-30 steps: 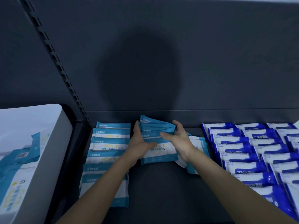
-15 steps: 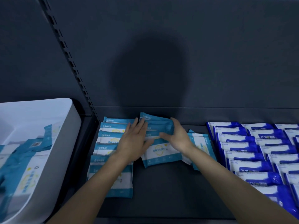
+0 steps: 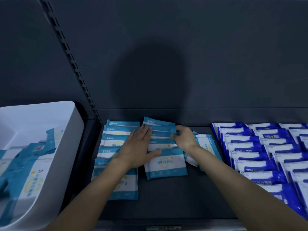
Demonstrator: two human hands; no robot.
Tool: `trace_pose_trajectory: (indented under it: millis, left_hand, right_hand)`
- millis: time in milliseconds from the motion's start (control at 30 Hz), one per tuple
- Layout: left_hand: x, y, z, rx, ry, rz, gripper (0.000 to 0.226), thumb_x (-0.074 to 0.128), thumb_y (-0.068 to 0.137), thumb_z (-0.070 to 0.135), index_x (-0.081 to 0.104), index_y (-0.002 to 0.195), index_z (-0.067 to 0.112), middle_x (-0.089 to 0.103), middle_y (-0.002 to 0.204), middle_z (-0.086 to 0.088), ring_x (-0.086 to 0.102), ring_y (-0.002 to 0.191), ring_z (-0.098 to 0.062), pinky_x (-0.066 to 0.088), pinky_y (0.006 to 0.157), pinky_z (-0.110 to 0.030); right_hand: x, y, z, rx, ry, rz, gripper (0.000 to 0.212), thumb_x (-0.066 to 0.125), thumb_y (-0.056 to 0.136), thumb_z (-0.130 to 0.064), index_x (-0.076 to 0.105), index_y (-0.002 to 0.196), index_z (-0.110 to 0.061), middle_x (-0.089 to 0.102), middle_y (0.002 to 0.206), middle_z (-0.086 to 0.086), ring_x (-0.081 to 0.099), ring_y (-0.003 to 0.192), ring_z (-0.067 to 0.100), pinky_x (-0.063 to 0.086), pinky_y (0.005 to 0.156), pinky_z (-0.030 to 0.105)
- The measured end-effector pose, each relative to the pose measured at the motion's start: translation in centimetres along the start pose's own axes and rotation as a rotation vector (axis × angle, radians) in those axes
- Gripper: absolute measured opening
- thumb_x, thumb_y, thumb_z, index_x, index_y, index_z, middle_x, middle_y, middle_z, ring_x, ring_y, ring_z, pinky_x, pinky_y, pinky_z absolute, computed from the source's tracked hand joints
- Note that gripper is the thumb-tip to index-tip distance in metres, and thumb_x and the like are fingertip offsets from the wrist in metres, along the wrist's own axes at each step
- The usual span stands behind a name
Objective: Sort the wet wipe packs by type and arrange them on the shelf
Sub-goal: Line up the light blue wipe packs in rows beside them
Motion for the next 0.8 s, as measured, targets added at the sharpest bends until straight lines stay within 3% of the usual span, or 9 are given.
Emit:
trace_pose_trajectory:
  millis: [100,300,467,533,667,733,800]
  left_hand:
    - [0.4,-0.4,-0.3,-0.003,-0.034,0.010,0.105,0.016,0.078,0.083,-0.009,0.152,0.012,-0.014,0.160,-0.001,-0.013,0.146,-0.011,-0.010,0.119,-0.031]
    - [0.4,-0.3,-0.4,-0.025,-0.071,0.016,0.092,0.029,0.091,0.068,-0.009,0.152,0.010,-0.013,0.160,-0.004,-0.010,0.147,-0.012,-0.009,0.119,-0.031]
    - [0.3,0.2,-1.0,0.003,-0.030,-0.027,0.074,0.024,0.099,0.055,-0.004,0.153,0.013,-0.010,0.161,-0.002,-0.009,0.147,-0.013,-0.007,0.120,-0.037]
    - [0.3,0.2,-1.3,0.020,0.011,-0.035,0.072,0.021,0.099,0.055,-0.005,0.153,0.015,-0.011,0.161,0.000,-0.010,0.147,-0.013,-0.007,0.120,-0.039]
    - [0.8,0.2,-1.6,0.011,0.106,-0.073,0.096,-0.002,0.077,0.076,-0.011,0.151,0.017,-0.017,0.159,0.002,-0.014,0.147,-0.015,-0.010,0.119,-0.041]
    - [0.8,0.0,-1.4,0.013,0.113,-0.073,0.104,-0.007,0.068,0.078,-0.014,0.151,0.017,-0.019,0.159,0.002,-0.016,0.146,-0.016,-0.011,0.119,-0.041]
    - [0.7,-0.1,-1.4,0.031,0.109,-0.090,0.111,-0.010,0.061,0.082,-0.013,0.152,0.018,-0.020,0.158,0.001,-0.018,0.146,-0.017,-0.012,0.119,-0.042]
  right_hand:
    - [-0.7,0.0,-0.4,0.014,-0.105,-0.022,0.017,0.055,0.088,-0.004,0.069,0.096,-0.011,0.069,0.093,0.003,0.063,0.086,0.017,0.047,0.066,0.021]
    - [0.3,0.1,-1.6,0.033,-0.068,0.014,0.026,0.048,0.087,-0.001,0.064,0.103,-0.011,0.066,0.091,0.003,0.062,0.083,0.019,0.042,0.060,0.022]
    - [0.4,-1.1,-1.0,0.016,-0.045,0.018,0.020,0.060,0.088,-0.009,0.061,0.108,-0.008,0.067,0.099,0.005,0.062,0.087,0.018,0.043,0.068,0.023]
    - [-0.3,-2.0,-0.9,-0.024,-0.089,0.002,0.025,0.063,0.086,-0.007,0.061,0.110,-0.008,0.068,0.100,0.005,0.062,0.088,0.018,0.043,0.063,0.020]
    - [-1.0,-4.0,-0.6,-0.075,-0.214,-0.061,0.040,0.064,0.080,0.001,0.058,0.117,-0.013,0.066,0.099,0.001,0.060,0.087,0.014,0.040,0.059,0.015]
    - [-0.9,-5.0,-0.3,-0.098,-0.283,-0.064,0.037,0.063,0.081,0.001,0.059,0.115,-0.013,0.063,0.094,-0.003,0.057,0.079,0.009,0.039,0.052,0.008]
    - [-1.1,-5.9,0.0,-0.106,-0.326,-0.049,0.031,0.063,0.083,-0.002,0.060,0.113,-0.010,0.064,0.094,-0.001,0.057,0.074,0.008,0.044,0.054,0.009]
Point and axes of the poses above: each hand's wrist, its own y-axis towards the middle knuckle, its own x-axis out of the palm, z = x × y, the point moved 1 cm from there along y, towards the middle knuckle
